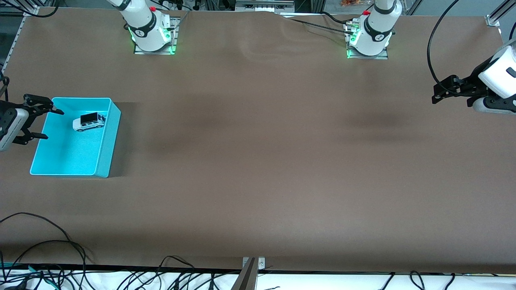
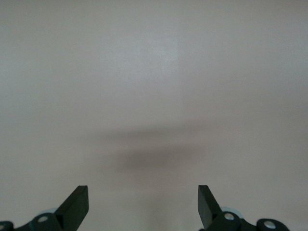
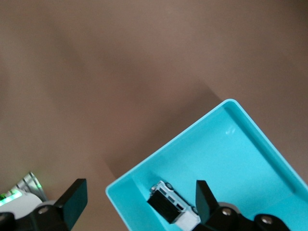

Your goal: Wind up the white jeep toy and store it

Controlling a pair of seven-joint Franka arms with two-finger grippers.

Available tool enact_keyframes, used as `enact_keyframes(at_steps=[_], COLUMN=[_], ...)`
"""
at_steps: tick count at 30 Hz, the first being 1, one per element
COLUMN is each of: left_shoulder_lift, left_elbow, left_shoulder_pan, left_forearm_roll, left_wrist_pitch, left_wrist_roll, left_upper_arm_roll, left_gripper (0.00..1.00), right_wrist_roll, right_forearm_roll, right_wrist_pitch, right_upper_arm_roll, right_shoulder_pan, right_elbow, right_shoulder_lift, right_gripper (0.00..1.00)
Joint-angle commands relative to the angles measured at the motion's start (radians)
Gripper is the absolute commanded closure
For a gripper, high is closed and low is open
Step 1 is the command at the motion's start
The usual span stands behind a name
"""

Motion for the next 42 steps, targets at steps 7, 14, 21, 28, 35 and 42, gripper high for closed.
enact_keyframes(at_steps=[7,14,21,28,35,42], left_shoulder_lift=[0.014,0.016,0.016,0.014,0.016,0.014], left_elbow=[0.034,0.034,0.034,0.034,0.034,0.034], left_shoulder_pan=[0.006,0.004,0.006,0.004,0.003,0.003], left_forearm_roll=[-0.024,-0.022,-0.022,-0.021,-0.016,-0.016], left_wrist_pitch=[-0.022,-0.022,-0.022,-0.022,-0.022,-0.022], left_wrist_roll=[-0.007,-0.007,-0.007,-0.007,-0.002,-0.001], left_upper_arm_roll=[-0.002,-0.002,-0.002,-0.002,-0.002,-0.002], left_gripper=[0.00,0.00,0.00,0.00,0.00,0.00], right_wrist_roll=[0.339,0.458,0.537,0.763,1.008,1.194], right_forearm_roll=[-0.041,-0.060,-0.077,-0.179,-0.279,-0.330], right_wrist_pitch=[-0.046,-0.058,-0.069,-0.077,-0.133,-0.130], right_upper_arm_roll=[0.001,0.002,0.002,0.103,0.323,0.447], right_shoulder_pan=[0.059,0.071,0.106,0.108,-0.003,-0.078], right_elbow=[0.082,0.136,0.170,0.168,0.158,0.057], right_shoulder_lift=[-0.008,0.004,0.006,-0.033,-0.096,-0.188], right_gripper=[0.00,0.00,0.00,0.00,0.00,0.00])
